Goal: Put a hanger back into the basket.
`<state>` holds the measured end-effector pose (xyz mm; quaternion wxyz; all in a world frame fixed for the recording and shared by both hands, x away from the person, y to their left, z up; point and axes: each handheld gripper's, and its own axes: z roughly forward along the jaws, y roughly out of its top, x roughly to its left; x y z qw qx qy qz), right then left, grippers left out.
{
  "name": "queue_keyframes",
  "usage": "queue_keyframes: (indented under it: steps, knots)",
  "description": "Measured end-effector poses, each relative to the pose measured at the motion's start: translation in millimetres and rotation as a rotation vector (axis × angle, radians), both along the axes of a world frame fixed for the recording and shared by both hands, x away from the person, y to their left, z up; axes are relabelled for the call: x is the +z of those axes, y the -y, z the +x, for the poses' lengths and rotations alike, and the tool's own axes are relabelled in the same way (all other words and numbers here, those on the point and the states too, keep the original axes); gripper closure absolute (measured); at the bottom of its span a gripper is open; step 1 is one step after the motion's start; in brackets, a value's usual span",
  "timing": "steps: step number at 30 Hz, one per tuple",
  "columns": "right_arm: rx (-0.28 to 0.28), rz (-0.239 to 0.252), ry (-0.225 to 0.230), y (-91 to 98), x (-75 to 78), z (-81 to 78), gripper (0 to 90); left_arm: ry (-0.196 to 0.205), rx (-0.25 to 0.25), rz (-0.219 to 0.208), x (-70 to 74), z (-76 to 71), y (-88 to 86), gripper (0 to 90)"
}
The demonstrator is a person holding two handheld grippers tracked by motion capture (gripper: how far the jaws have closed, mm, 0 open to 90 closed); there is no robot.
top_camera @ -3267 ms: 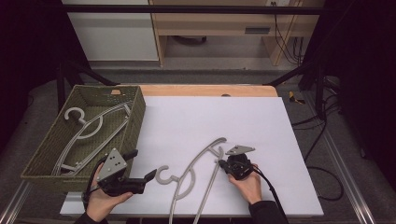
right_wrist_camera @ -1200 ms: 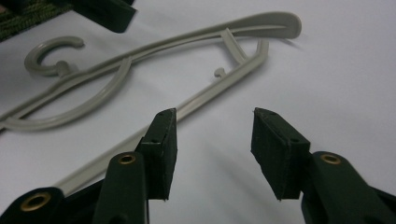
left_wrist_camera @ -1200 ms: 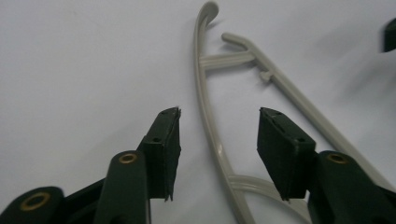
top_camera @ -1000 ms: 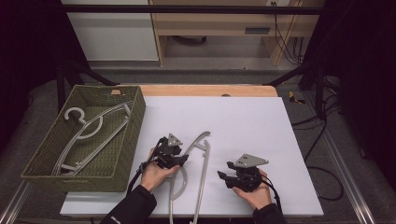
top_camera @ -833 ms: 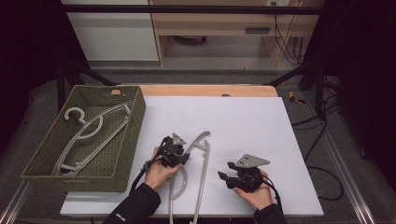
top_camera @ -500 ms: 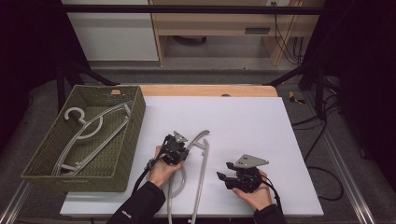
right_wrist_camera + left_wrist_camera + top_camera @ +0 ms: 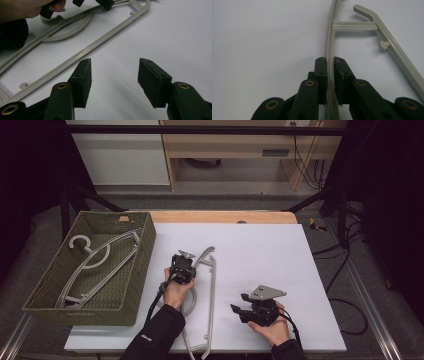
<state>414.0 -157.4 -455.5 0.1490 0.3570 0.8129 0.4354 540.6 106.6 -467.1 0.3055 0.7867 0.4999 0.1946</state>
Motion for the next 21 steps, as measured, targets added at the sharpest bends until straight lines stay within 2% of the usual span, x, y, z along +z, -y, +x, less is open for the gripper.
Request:
queue_keyframes:
  steps: [3,6,7,13,17,19,21]
  knots:
    - [0.017,0.008,-0.002,-3.5,2.5,-2.3,40.5,0.030,-0.046,-0.018,15.8,-10.4,-4.7,65.7]
    - [0.041,0.014,-0.004,-12.3,6.0,-6.8,36.5,0.101,-0.100,-0.070,40.3,-28.5,-12.9,55.5]
    - [0.050,0.015,-0.004,-16.4,7.4,-8.7,35.1,0.114,-0.132,-0.093,48.5,-35.6,-17.1,52.1]
    - [0.100,0.009,-0.016,-46.7,13.2,-18.5,26.5,0.213,-0.281,-0.182,84.6,-82.9,-55.9,33.7]
    - [0.128,-0.012,-0.034,-68.2,11.3,-21.5,23.1,0.270,-0.303,-0.257,99.8,-107.7,-87.5,23.0]
    - [0.138,-0.014,-0.046,-79.8,9.2,-23.1,22.3,0.300,-0.295,-0.272,106.3,-117.9,-100.0,17.2]
    - [0.147,-0.027,-0.056,-91.8,7.0,-25.0,22.3,0.318,-0.308,-0.281,111.6,-124.5,-110.7,13.8]
